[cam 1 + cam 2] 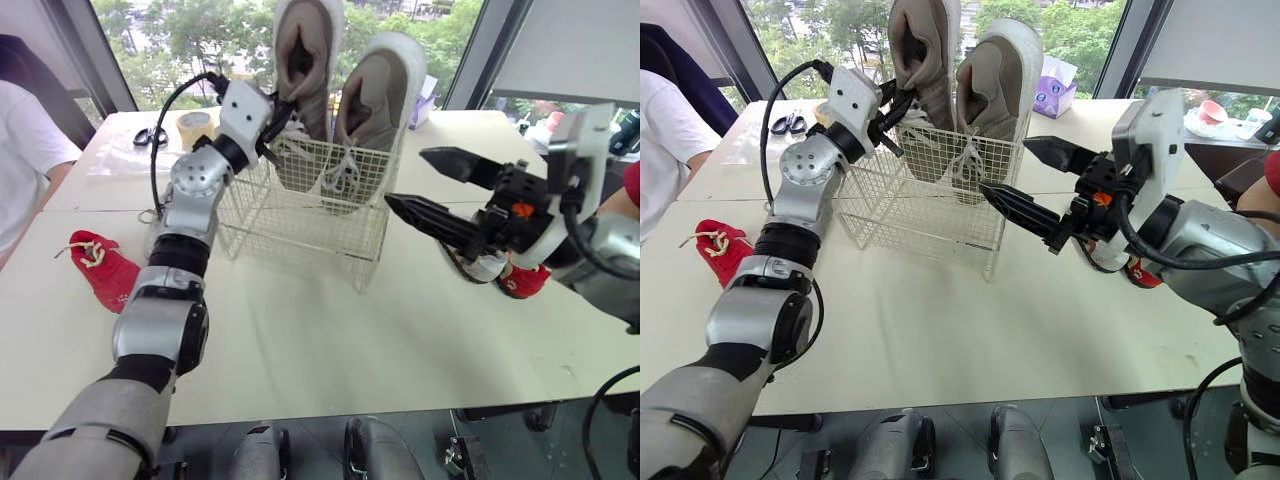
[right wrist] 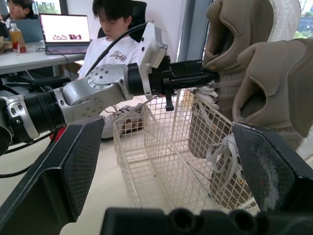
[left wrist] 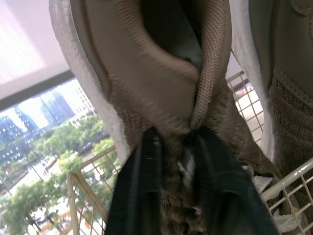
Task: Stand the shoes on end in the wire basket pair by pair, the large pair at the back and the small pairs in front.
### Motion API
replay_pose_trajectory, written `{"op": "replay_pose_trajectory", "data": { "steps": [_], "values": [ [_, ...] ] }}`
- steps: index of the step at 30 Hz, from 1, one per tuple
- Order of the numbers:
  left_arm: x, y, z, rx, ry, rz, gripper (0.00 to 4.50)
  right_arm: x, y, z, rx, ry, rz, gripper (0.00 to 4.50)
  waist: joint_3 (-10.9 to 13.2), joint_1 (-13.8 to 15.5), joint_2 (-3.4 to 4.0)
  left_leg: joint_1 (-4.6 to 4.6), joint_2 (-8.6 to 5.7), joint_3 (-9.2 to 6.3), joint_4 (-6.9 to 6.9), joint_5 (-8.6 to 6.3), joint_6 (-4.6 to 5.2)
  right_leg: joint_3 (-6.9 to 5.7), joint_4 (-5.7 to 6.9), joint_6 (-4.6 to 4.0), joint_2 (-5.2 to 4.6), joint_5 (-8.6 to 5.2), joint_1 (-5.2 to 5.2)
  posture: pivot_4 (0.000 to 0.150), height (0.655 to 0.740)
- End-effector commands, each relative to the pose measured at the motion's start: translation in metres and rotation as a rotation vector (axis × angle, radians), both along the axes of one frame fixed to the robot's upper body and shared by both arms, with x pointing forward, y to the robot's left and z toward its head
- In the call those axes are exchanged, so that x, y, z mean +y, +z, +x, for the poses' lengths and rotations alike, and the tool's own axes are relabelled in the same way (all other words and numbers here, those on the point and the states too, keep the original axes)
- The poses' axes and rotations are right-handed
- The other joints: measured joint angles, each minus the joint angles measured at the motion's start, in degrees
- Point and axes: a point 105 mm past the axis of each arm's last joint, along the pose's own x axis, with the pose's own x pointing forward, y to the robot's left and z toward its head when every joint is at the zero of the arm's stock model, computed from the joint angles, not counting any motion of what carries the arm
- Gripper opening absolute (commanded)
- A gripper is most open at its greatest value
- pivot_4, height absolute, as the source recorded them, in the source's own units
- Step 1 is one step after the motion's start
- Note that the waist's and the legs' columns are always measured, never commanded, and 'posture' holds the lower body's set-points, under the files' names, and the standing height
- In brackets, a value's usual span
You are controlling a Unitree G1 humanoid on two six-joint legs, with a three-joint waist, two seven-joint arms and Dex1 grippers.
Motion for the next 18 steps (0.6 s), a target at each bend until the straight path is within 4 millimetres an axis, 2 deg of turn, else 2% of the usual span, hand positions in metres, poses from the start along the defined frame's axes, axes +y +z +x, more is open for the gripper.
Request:
{"op": "replay_pose_trajectory", "data": {
  "steps": [1,3,4,5,9,14,16,18],
  "values": [
    [0.009,0.001,0.001,0.045,0.002,-0.05,2.7,0.0,0.008,0.0,-0.05,0.007,0.011,4.5,0.0,0.1,0.0,0.0,0.0,0.0,0.0,0.0,0.0,0.0,0.0,0.0,0.0,0.0,0.0,0.15,0.74],
    [0.012,0.009,-0.004,0.056,-0.044,-0.103,3.62,0.0,0.007,0.0,-0.049,0.009,0.011,4.5,0.0,0.3,0.0,0.01,0.0,-0.02,0.02,0.01,-0.01,0.0,0.01,0.0,-0.01,0.0,0.04,0.15,0.74],
    [0.013,0.012,-0.009,0.064,-0.078,-0.126,4.22,-0.001,0.007,0.001,-0.047,0.009,0.01,4.5,0.0,0.3,0.0,0.02,-0.01,-0.05,0.03,0.01,-0.01,-0.01,0.0,0.0,-0.01,0.0,0.1,0.15,0.74],
    [0.015,0.015,-0.014,0.071,-0.106,-0.14,4.49,-0.001,0.006,0.001,-0.046,0.01,0.009,4.5,0.0,0.3,0.0,0.02,-0.01,-0.05,0.04,0.01,-0.01,-0.01,-0.02,0.0,-0.01,0.0,0.11,0.15,0.74],
    [0.026,0.021,-0.04,0.136,-0.198,-0.152,4.49,-0.003,0.004,0.001,-0.03,0.015,0.008,4.5,0.0,0.0,0.0,0.01,-0.01,-0.07,0.03,0.0,-0.01,0.01,-0.04,0.0,-0.03,0.0,0.1,0.15,0.74],
    [0.046,0.038,-0.076,0.255,-0.253,-0.211,4.49,-0.006,0.001,0.009,0.002,0.016,0.012,4.5,0.0,0.0,0.01,0.05,0.02,-0.1,0.03,0.03,-0.06,0.02,0.01,0.0,0.0,0.0,0.09,0.15,0.74],
    [0.057,0.043,-0.087,0.275,-0.248,-0.214,4.49,-0.009,0.002,0.013,0.008,0.01,0.025,4.5,0.0,0.0,0.01,0.07,0.02,-0.1,0.03,0.04,-0.06,0.03,0.01,-0.01,0.0,-0.01,0.12,0.15,0.74],
    [0.07,0.042,-0.095,0.334,-0.245,-0.245,4.49,-0.019,0.013,0.026,-0.018,-0.055,0.091,4.5,0.0,0.0,0.02,0.13,0.01,-0.1,0.03,0.04,-0.06,0.03,0.0,0.0,0.01,-0.01,0.2,0.15,0.74]
  ]
}}
